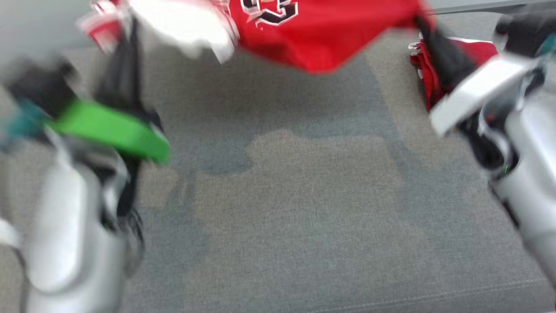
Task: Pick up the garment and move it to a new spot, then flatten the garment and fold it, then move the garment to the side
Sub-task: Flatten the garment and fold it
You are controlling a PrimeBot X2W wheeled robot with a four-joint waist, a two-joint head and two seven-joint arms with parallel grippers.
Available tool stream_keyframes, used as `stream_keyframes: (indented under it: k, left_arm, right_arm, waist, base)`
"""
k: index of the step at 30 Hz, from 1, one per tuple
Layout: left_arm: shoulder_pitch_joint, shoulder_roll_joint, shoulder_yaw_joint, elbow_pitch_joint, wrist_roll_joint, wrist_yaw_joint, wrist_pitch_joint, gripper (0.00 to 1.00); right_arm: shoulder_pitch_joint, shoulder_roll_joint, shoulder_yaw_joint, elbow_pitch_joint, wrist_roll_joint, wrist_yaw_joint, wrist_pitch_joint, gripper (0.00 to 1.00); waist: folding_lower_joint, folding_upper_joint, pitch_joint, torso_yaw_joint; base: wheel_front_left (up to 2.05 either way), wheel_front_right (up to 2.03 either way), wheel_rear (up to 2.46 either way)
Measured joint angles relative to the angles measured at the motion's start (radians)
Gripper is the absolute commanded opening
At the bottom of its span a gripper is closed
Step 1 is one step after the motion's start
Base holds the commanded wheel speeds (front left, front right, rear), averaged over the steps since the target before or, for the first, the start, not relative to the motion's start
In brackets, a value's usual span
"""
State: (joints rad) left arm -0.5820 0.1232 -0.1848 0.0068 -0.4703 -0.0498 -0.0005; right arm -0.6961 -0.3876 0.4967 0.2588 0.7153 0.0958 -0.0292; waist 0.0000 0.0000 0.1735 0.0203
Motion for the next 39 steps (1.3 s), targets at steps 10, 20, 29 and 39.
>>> stream_keyframes:
  k: [10,20,29,39]
  left_arm:
    - [0.393,-0.019,-0.052,0.249,-0.005,-0.013,-0.080,0.00]
    - [0.374,-0.040,-0.047,0.254,-0.066,-0.050,-0.169,0.00]
    - [0.452,-0.029,-0.044,0.240,-0.083,-0.056,-0.185,0.00]
    - [0.581,-0.010,-0.022,0.185,-0.109,-0.056,-0.200,0.00]
  right_arm:
    - [0.279,0.061,0.037,0.163,0.061,0.010,-0.068,0.00]
    - [0.304,0.050,0.033,0.188,0.058,0.018,-0.183,0.00]
    - [0.404,0.030,0.053,0.184,0.052,0.020,-0.199,0.00]
    - [0.504,-0.001,0.052,0.131,0.052,0.027,-0.208,0.00]
  waist:
    - [0.0000,0.0000,0.044,0.014]
    - [0.0000,0.0000,0.005,0.009]
    - [-0.0001,0.0000,-0.029,0.027]
    - [0.0000,0.0000,-0.039,0.033]
  base:
    - [0.00,0.00,0.00]
    - [0.00,0.00,0.00]
    - [0.00,0.00,0.00]
    - [0.00,0.00,0.00]
